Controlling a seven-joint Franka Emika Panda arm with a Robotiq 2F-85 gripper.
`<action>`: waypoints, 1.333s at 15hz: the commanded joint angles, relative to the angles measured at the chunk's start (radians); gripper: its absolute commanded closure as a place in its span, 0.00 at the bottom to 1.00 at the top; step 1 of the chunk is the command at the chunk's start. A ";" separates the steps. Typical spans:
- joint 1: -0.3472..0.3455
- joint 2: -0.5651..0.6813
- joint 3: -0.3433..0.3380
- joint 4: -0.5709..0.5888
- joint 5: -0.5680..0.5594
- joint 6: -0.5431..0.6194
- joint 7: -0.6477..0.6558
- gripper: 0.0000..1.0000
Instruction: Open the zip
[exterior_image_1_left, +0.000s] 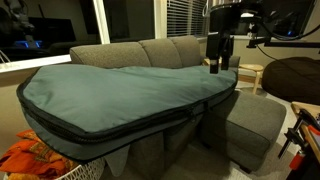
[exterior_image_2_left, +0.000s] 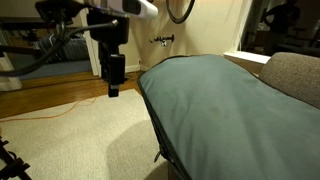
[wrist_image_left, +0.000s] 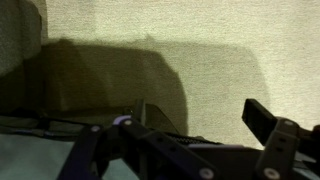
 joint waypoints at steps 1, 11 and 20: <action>0.002 0.075 -0.003 0.019 0.002 0.039 0.020 0.00; -0.007 0.185 -0.008 -0.030 0.061 0.179 -0.011 0.00; -0.058 0.252 -0.002 -0.126 0.194 0.456 -0.141 0.00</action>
